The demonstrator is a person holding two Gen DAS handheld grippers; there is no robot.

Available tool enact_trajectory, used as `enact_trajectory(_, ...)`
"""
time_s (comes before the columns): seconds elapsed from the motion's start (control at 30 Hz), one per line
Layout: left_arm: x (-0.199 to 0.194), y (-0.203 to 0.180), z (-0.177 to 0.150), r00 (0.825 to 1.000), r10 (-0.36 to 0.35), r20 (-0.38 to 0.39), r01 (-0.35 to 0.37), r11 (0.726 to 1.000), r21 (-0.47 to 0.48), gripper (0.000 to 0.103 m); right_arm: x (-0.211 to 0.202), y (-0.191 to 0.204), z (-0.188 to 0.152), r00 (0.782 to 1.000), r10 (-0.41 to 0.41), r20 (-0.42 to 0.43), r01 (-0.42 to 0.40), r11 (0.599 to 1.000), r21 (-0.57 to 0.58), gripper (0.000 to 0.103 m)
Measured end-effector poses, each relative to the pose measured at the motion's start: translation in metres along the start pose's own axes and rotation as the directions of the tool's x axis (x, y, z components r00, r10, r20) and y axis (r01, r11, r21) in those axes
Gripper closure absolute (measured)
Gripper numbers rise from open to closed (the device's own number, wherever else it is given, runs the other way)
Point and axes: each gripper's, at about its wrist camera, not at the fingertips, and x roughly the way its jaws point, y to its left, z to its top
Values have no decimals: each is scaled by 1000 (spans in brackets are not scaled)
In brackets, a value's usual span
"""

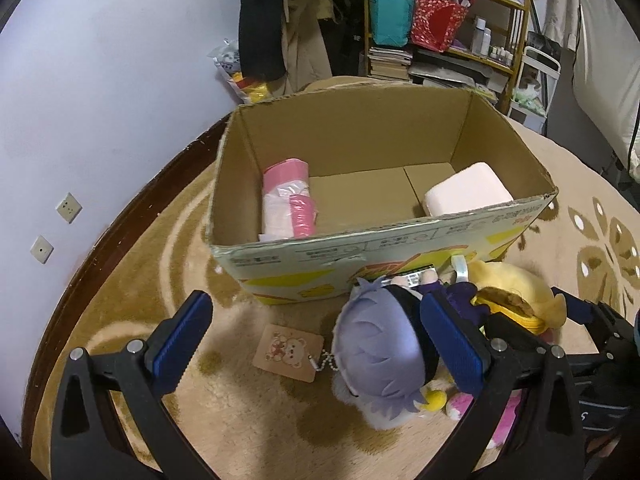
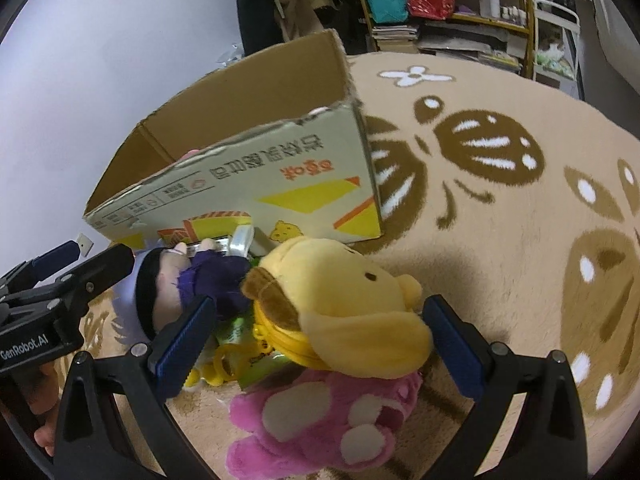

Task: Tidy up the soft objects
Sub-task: 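Grasp the white-haired doll with the left tool while the right tool grasps the yellow plush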

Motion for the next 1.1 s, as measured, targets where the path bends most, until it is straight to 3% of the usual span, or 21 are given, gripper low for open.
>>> enact_trajectory(0.3, 11, -4, 2, 1000, -16, -23, 16, 1000, 8, 0, 7, -4, 0, 1000, -10, -25, 11, 1000, 17, 0)
enact_trajectory(0.47, 15, -7, 2, 999, -25, -36, 25, 1000, 12, 0, 13, -8, -2, 999, -12, -52, 13, 1000, 28, 7)
enact_trajectory(0.93, 27, -16, -2, 995, -50, -84, 53, 998, 40, 0, 21, -2, -6, 994, -45, -95, 43, 999, -21, 8)
enact_trajectory(1.1, 31, -13, -2, 991, -75, -109, 76, 997, 5, 0, 23, -5, -9, 994, -33, -107, 33, 999, 2, 8)
